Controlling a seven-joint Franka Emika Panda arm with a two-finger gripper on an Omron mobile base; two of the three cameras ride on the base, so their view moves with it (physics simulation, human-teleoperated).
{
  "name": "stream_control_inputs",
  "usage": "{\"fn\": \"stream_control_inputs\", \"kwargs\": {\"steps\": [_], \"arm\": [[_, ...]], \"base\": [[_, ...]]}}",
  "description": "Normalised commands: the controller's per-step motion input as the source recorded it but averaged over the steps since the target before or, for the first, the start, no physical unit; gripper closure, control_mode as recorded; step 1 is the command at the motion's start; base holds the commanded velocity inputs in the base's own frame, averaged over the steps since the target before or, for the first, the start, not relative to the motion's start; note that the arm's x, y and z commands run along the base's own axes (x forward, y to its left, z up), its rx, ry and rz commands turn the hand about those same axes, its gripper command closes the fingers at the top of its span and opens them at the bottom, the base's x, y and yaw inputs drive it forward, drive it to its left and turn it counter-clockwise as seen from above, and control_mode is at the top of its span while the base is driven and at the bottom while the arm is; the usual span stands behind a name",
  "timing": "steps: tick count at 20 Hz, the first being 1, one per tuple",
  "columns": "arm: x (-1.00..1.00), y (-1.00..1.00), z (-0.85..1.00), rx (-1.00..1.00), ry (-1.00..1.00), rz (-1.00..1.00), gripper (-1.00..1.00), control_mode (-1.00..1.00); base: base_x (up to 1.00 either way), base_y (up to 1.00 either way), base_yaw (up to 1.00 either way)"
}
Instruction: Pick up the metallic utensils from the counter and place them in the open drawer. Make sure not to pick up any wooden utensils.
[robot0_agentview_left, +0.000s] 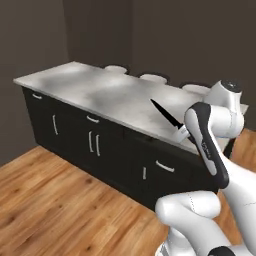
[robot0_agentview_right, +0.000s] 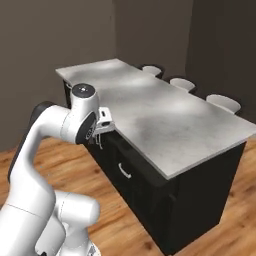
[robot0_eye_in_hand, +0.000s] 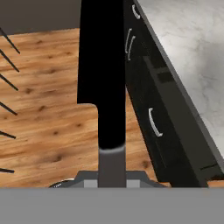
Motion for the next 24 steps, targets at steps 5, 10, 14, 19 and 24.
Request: {"fn": "stream_control_inputs", "kwargs": {"steps": [5, 10, 14, 19, 24], "arm": [[0.0, 0.0, 0.0, 0.0, 0.0, 0.0, 1.0, 1.0], [0.0, 0.0, 0.0, 0.0, 0.0, 0.0, 1.0, 1.0], [0.0, 0.0, 0.0, 0.0, 0.0, 0.0, 1.0, 1.0], [0.0, 0.0, 0.0, 0.0, 0.0, 0.0, 1.0, 1.0], [0.0, 0.0, 0.0, 0.0, 0.0, 0.0, 1.0, 1.0]], "base": [[-0.14, -0.88, 0.44], [-0.18, -0.9, 0.22], [-0.03, -0.67, 0.22], [0.11, -0.56, 0.29], [0.02, -0.81, 0.4]]}}
